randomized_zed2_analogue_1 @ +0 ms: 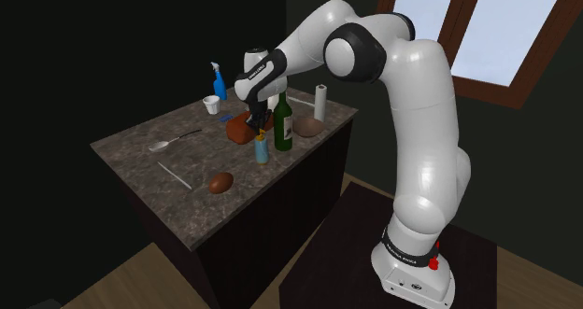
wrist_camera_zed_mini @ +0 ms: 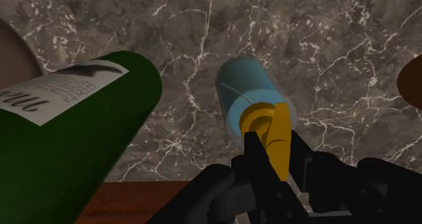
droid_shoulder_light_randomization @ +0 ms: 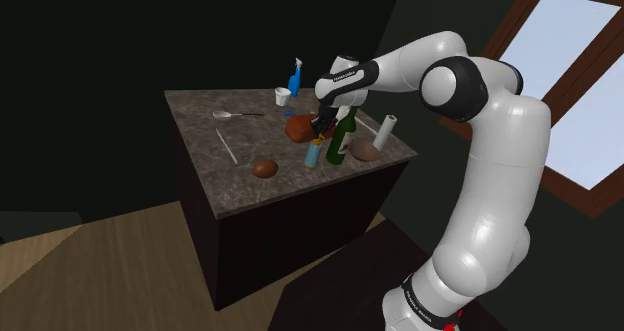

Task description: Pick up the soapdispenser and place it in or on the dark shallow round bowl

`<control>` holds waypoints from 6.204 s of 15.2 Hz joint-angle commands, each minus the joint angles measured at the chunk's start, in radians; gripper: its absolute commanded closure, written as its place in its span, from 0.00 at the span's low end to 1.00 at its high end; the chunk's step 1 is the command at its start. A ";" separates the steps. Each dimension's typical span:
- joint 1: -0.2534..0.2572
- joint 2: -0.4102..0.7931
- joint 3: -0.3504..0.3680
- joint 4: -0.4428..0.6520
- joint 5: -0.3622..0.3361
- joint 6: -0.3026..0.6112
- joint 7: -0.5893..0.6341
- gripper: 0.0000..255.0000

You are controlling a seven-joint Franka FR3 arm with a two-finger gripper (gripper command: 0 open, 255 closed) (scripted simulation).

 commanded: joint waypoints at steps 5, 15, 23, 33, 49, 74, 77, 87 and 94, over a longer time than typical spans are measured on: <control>0.002 -0.029 -0.003 0.012 -0.005 -0.043 0.003 1.00; 0.005 -0.091 -0.008 0.064 -0.016 -0.155 0.009 1.00; 0.007 -0.127 -0.010 0.122 -0.022 -0.250 0.012 1.00; -0.128 -0.079 -0.063 0.278 0.022 -0.361 -0.182 1.00; -0.450 0.326 -0.101 1.060 0.136 -0.749 -0.458 1.00; -0.407 0.269 -0.102 0.635 0.138 -0.386 -0.493 1.00; -0.405 0.278 -0.100 0.609 0.141 -0.351 -0.497 1.00; -0.405 0.285 -0.098 0.592 0.143 -0.328 -0.499 0.00; -0.405 0.258 -0.103 0.615 0.138 -0.377 -0.495 0.00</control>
